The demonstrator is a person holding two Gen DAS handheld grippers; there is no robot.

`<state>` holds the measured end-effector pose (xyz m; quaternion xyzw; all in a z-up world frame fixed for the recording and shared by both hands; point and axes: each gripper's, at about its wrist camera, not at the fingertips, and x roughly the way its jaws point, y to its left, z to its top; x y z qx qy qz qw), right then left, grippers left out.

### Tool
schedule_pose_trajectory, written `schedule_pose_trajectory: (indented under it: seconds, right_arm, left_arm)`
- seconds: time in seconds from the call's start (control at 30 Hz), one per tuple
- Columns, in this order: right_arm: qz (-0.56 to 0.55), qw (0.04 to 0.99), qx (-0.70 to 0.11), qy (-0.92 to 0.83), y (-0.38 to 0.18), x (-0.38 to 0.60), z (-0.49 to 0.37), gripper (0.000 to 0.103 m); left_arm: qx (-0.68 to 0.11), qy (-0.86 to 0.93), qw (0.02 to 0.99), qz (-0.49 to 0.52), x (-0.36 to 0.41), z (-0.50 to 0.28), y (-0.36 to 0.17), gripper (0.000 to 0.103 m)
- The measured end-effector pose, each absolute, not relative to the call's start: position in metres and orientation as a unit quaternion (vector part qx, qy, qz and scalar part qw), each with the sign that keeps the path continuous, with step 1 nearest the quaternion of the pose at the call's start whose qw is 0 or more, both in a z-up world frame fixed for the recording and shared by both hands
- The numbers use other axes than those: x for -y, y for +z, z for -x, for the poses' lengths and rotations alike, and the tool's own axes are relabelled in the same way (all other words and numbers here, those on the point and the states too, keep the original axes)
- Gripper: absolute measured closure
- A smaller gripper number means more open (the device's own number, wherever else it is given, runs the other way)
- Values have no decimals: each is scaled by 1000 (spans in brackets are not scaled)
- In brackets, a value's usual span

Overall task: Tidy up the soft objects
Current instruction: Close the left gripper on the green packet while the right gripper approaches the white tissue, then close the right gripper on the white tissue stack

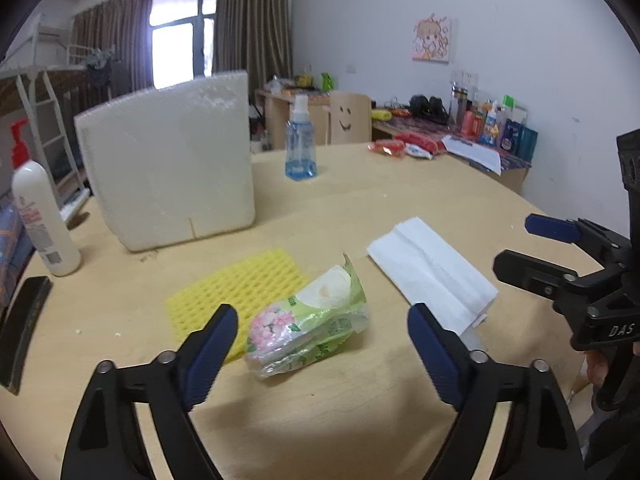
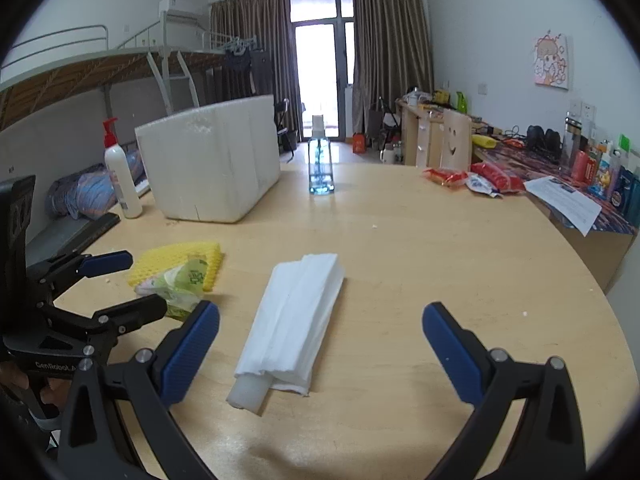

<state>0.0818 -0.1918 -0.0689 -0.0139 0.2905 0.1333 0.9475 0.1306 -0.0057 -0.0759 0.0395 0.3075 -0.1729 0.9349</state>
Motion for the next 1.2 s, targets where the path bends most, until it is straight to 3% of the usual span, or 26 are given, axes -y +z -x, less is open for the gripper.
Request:
schedule_pose_trajectory:
  seconds: [0.53,0.6,0.8,0.97,1.2]
  right_arm:
    - [12,926,-335,172,-75,180,-101,1]
    - [15,925,-340,171,-76,179,-102,1]
    - [26,917,-361,165,-81,175,-108,25]
    - [29,912,-378,158,-87,173,-111,56]
    - [21,907,-395,146,-91,177,-112,58]
  left_arm:
    - [-387,-194,900,-39,15,-155,-93,46]
    - [-389,-199,899,-41,16,-155,-94,58]
    - [-399,-188,897,-39,13,-158,-98,62]
    - [-399,-193,896,-27,8,-157,-97,63]
    - [-398,-199,895,-23,8,-157,-97,63]
